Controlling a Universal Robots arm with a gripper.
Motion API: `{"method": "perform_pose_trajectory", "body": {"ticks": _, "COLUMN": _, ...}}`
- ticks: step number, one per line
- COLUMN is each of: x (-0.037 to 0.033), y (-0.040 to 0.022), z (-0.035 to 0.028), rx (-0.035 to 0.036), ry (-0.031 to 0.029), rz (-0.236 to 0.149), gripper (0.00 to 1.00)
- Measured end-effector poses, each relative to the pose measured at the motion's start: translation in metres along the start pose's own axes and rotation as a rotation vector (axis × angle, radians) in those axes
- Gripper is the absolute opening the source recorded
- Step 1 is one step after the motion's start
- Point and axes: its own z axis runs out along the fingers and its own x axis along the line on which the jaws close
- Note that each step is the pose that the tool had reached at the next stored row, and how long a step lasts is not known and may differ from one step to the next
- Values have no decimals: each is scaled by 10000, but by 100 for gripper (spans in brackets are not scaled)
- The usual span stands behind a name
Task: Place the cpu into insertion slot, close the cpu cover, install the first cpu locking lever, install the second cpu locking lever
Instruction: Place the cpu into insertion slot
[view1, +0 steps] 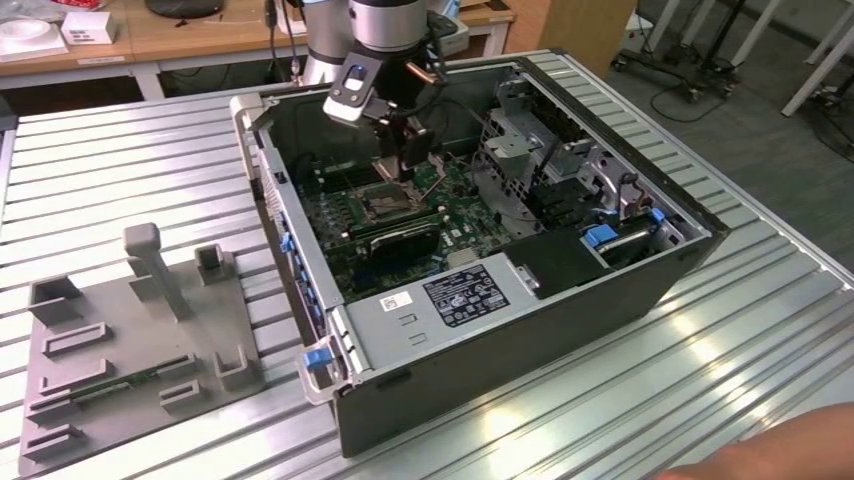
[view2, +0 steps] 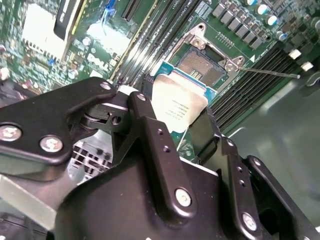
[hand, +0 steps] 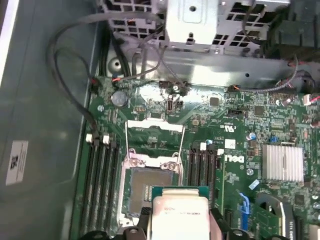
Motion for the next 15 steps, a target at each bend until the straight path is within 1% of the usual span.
{"method": "perform_pose_trajectory", "body": {"ticks": 1, "x": 0, "y": 0, "z": 0, "rx": 3, "ry": -7, "rz": 60, "gripper": 54}}
{"method": "perform_pose_trajectory", "body": {"ticks": 8, "x": 4, "y": 0, "z": 0, "rx": 3, "ry": -3, "rz": 72, "gripper": 54}}
{"method": "perform_pose_trajectory", "body": {"ticks": 11, "x": 21, "y": 1, "z": 3, "rx": 4, "ry": -2, "rz": 114, "gripper": 54}}
{"method": "perform_pose_trajectory", "body": {"ticks": 15, "x": 55, "y": 1, "z": 14, "rx": 10, "ry": -19, "rz": 272, "gripper": 54}}
